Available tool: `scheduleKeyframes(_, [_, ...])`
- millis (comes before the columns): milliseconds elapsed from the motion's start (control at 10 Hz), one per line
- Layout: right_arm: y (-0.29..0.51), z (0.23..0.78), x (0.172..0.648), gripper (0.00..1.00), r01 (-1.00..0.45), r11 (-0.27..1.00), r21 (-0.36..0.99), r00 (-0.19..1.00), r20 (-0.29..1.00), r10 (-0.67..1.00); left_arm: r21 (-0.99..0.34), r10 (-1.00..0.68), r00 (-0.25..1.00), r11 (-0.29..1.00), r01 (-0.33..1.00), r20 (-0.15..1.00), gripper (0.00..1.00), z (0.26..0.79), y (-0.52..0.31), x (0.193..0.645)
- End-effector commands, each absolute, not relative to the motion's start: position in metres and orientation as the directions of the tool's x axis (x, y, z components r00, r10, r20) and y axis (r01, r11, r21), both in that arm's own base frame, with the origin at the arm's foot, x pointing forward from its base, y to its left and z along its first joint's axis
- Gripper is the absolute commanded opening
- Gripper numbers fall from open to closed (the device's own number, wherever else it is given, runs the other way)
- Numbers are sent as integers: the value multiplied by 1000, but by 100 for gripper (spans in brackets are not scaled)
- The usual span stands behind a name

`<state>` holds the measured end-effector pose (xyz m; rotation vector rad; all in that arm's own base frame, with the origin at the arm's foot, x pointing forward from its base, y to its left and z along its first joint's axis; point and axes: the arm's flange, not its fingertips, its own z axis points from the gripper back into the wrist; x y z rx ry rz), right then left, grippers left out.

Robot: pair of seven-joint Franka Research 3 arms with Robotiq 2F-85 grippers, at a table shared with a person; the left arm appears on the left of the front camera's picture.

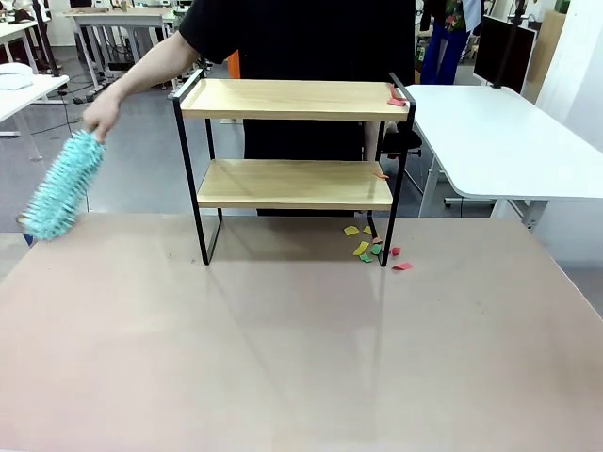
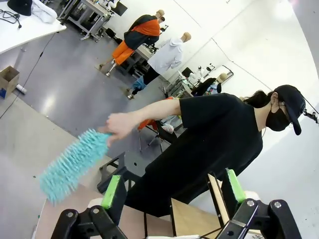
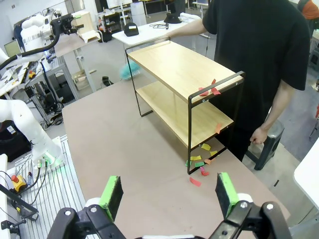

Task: Clean the shelf.
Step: Hand the Duster back to the human.

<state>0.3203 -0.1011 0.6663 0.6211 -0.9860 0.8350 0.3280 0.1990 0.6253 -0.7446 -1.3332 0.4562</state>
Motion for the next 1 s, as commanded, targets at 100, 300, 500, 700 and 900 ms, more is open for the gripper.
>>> scheduleKeyframes(100, [-101, 667, 320, 100, -840, 537, 72, 284, 902, 325, -704, 679, 195, 701, 111, 707, 100, 623, 197, 327])
scheduleKeyframes(300, [-101, 667, 320, 100, -840, 537, 72, 284, 902, 325, -704, 679, 195, 701, 111, 707, 100, 623, 197, 327])
scheduleKeyframes(500, [-101, 667, 320, 100, -840, 537, 72, 284, 902, 325, -704, 679, 195, 701, 111, 707, 100, 623, 197, 327])
scheduleKeyframes(700, [-101, 667, 320, 100, -840, 537, 72, 284, 902, 325, -704, 679, 195, 701, 111, 707, 100, 623, 197, 327])
scheduleKeyframes(900, [-101, 667, 320, 100, -840, 537, 72, 284, 902, 325, -704, 679, 195, 701, 111, 707, 100, 623, 197, 327])
